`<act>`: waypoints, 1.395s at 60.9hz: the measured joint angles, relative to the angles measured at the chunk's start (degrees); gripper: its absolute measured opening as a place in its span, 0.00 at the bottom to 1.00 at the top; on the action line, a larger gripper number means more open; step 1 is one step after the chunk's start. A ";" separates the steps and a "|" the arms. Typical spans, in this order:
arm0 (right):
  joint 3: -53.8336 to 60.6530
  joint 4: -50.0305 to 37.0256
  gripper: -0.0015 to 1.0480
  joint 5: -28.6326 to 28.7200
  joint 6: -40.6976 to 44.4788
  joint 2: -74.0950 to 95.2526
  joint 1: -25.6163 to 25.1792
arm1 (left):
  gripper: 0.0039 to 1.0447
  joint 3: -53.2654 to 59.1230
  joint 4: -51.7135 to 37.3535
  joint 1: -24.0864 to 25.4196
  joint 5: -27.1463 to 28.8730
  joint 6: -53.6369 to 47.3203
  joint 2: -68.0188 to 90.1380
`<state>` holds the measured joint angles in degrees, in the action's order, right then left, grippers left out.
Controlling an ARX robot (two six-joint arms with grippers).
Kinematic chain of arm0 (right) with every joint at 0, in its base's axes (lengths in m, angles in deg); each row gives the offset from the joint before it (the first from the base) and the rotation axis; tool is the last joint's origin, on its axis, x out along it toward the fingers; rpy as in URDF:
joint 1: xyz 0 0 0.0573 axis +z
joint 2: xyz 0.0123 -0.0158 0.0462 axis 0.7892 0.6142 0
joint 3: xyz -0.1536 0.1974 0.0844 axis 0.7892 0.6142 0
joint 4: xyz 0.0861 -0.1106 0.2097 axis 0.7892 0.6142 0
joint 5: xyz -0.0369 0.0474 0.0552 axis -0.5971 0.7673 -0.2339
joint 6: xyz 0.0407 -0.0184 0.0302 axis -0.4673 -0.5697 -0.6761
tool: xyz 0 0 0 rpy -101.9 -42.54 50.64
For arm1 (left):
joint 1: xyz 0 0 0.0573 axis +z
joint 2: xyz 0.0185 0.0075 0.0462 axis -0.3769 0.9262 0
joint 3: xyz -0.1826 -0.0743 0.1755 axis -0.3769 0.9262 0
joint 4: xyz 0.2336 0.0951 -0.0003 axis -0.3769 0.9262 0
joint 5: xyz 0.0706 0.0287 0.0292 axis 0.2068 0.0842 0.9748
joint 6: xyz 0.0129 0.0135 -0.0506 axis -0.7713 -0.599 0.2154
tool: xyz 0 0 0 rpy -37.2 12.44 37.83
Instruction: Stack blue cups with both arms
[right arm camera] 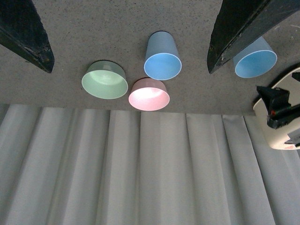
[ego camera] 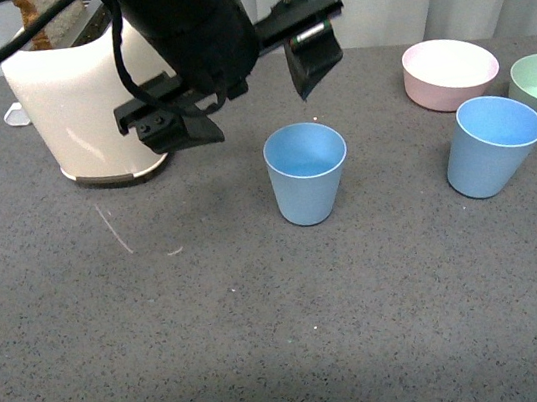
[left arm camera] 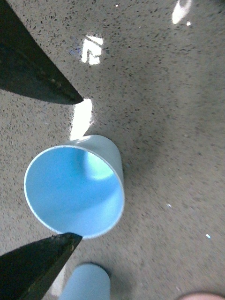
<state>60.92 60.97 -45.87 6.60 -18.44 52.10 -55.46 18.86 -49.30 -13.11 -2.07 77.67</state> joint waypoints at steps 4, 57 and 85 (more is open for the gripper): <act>0.00 0.00 0.91 0.02 0.00 0.00 0.00 | 0.93 2.29 -5.53 0.00 4.09 -2.23 -1.01; 0.00 0.00 0.91 0.02 0.00 0.00 0.00 | 0.03 73.81 -81.13 19.21 5.84 -37.99 -45.72; 0.00 0.00 0.91 0.00 0.00 0.00 0.00 | 0.03 81.29 -65.33 26.97 -1.79 -38.16 -69.18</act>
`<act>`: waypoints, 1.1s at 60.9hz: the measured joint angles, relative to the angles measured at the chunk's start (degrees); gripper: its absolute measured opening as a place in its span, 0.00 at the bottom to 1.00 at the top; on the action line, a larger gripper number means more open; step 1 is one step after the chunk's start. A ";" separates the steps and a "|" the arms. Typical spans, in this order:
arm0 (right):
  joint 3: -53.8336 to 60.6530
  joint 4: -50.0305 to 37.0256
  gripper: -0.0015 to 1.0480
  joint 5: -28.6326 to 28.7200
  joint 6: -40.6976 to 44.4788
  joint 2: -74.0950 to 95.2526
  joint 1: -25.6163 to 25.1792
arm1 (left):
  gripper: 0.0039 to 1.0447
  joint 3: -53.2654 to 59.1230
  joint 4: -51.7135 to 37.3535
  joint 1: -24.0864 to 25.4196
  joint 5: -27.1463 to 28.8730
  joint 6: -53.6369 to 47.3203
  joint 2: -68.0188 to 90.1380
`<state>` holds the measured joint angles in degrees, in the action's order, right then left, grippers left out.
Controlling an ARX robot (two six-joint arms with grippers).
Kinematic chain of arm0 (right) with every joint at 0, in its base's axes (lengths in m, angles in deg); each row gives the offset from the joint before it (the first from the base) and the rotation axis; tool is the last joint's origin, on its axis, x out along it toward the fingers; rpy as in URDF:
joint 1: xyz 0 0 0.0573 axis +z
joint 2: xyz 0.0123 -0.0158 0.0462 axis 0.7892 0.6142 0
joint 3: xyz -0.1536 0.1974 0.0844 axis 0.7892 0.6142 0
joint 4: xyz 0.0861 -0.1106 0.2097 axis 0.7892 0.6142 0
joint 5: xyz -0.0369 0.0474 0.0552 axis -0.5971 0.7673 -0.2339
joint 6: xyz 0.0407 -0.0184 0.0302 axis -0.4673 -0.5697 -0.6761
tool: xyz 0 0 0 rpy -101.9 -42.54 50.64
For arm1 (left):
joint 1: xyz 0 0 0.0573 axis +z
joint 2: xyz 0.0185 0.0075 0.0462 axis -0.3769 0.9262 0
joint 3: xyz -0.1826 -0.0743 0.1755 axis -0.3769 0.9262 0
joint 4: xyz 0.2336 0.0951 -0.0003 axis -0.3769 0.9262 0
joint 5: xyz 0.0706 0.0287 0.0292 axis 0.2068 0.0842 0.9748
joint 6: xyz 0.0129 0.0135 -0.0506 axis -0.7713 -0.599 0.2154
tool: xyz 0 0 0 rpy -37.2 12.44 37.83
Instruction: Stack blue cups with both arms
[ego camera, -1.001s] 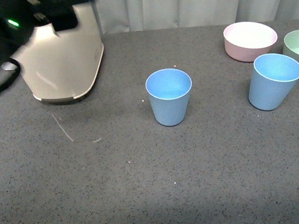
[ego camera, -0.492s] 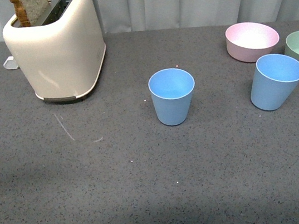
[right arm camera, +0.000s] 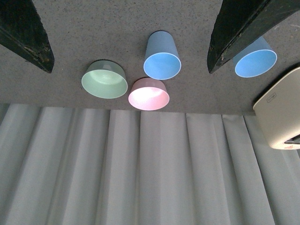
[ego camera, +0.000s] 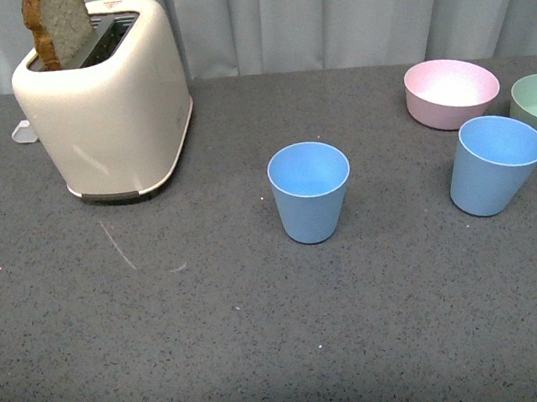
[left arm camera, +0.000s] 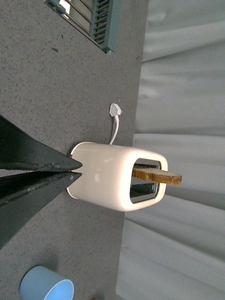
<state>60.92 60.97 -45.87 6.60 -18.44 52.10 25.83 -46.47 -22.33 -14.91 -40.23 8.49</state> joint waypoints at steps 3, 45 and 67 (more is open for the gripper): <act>0.00 0.00 0.91 0.00 0.00 0.00 0.00 | 0.03 0.37 1.90 0.02 -0.22 0.00 -2.34; 0.00 0.00 0.91 0.00 0.00 0.00 0.00 | 0.03 0.94 25.66 0.04 -0.39 0.00 -28.55; 0.00 0.00 0.91 0.00 0.00 0.00 0.00 | 0.03 0.94 33.40 0.04 -0.39 0.00 -36.41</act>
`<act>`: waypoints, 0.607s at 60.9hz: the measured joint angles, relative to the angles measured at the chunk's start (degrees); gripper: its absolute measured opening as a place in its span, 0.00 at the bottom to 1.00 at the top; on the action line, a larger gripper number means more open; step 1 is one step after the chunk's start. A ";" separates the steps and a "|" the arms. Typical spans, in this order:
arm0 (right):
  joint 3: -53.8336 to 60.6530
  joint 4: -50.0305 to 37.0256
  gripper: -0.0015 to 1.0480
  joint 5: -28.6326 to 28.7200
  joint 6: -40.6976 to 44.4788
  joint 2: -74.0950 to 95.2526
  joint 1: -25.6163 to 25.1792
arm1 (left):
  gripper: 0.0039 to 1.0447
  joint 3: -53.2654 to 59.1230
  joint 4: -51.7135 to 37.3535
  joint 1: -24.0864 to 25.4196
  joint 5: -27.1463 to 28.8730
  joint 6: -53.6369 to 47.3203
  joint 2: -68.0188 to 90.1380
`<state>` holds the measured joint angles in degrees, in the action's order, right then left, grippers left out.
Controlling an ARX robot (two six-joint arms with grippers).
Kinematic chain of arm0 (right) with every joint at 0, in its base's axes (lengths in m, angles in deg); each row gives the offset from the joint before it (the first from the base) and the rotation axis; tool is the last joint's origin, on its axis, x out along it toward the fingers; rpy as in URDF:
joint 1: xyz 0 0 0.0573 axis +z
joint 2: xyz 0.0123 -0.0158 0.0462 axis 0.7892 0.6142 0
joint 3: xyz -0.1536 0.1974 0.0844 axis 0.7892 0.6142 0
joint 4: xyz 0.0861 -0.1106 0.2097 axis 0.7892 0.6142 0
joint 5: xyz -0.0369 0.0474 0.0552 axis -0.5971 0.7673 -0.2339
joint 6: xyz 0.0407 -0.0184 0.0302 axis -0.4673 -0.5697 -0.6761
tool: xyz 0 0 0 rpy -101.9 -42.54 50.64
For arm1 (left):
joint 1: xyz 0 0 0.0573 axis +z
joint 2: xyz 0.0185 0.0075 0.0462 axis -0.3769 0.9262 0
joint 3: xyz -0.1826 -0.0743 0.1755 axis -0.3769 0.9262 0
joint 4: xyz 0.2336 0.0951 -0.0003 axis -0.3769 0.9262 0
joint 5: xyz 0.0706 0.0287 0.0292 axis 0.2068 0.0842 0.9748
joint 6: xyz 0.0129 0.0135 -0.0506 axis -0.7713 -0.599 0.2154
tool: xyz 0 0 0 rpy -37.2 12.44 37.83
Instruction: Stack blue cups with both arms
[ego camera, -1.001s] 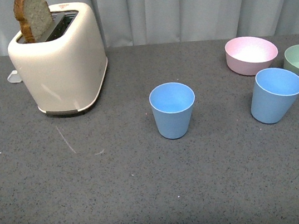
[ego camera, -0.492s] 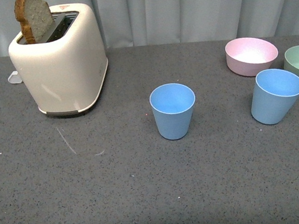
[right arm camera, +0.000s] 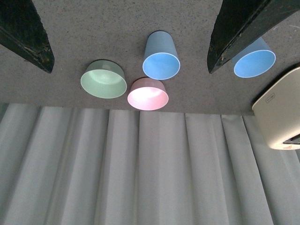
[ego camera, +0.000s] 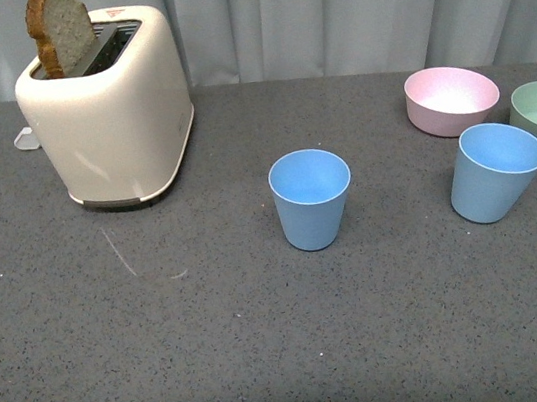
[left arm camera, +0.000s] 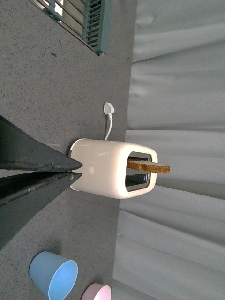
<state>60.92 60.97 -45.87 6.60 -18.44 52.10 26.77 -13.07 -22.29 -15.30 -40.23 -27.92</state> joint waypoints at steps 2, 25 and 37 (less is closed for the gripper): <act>0.00 0.00 0.91 0.00 0.00 0.00 0.00 | 0.03 0.00 0.48 0.00 0.00 0.00 -0.48; 0.00 0.00 0.91 0.00 0.00 0.00 0.00 | 0.03 -0.02 13.70 0.00 -0.02 0.00 -13.35; 0.00 0.00 0.91 0.00 0.00 0.00 0.00 | 0.25 -0.02 13.86 0.00 -0.02 0.02 -13.46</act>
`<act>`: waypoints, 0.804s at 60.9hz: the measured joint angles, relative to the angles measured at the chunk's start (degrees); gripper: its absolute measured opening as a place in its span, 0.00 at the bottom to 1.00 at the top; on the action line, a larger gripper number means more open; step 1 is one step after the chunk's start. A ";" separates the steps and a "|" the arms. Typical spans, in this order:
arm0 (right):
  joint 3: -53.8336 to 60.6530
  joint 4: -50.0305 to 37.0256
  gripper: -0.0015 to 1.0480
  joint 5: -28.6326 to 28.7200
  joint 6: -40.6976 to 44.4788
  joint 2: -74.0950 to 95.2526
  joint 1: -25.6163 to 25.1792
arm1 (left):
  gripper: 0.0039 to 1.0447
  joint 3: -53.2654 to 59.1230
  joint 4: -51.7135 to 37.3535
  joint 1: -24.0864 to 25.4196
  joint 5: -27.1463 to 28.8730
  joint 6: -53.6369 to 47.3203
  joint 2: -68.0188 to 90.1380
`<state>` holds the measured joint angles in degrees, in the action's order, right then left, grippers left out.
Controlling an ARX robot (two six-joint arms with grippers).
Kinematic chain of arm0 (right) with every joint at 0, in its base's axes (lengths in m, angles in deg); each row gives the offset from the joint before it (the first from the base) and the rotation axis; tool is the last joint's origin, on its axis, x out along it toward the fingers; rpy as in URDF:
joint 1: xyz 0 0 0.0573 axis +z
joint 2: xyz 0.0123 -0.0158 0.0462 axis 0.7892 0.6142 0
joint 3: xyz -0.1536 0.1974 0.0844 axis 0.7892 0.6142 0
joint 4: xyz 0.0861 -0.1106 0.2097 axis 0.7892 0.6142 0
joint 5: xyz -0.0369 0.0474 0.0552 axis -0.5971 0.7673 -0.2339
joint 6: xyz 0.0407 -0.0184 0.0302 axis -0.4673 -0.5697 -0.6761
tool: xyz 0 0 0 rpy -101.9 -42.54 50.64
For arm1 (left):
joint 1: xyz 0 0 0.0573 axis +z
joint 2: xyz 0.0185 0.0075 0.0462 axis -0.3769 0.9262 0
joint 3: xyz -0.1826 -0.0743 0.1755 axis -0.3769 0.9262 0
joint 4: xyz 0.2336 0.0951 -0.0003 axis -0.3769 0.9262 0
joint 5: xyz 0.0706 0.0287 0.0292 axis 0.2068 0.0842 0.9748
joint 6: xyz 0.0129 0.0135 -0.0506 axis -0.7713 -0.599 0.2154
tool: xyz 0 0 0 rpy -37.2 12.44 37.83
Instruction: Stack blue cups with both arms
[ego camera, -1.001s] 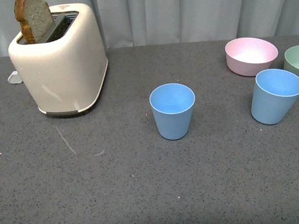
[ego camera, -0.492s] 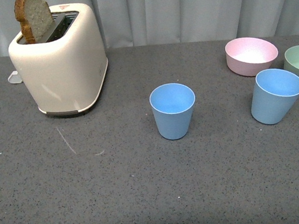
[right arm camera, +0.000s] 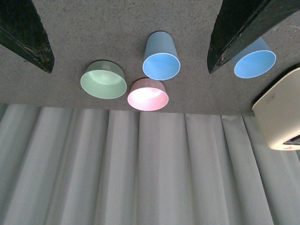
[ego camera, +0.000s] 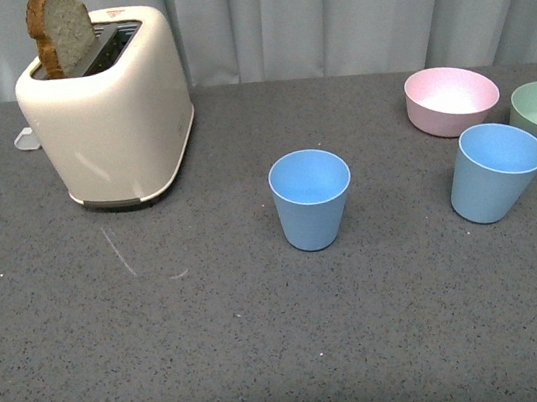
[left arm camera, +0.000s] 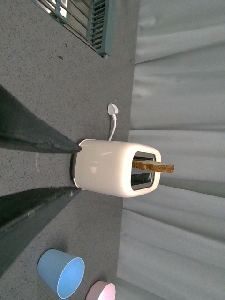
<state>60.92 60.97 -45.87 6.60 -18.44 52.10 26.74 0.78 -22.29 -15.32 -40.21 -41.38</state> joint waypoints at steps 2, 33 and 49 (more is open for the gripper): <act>0.00 0.00 0.91 0.00 0.00 0.00 0.00 | 0.30 0.00 0.00 0.00 0.00 0.00 -0.04; -11.96 -19.74 0.91 0.66 9.01 46.93 -2.58 | 0.94 0.00 0.02 0.00 0.02 -0.13 -0.07; -30.69 -11.06 0.91 -1.55 -2.12 80.59 -2.51 | 0.94 0.00 0.02 0.00 0.02 -0.13 -0.07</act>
<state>30.23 49.91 -47.42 4.48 62.15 49.58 26.74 0.81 -22.29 -15.30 -40.34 -41.45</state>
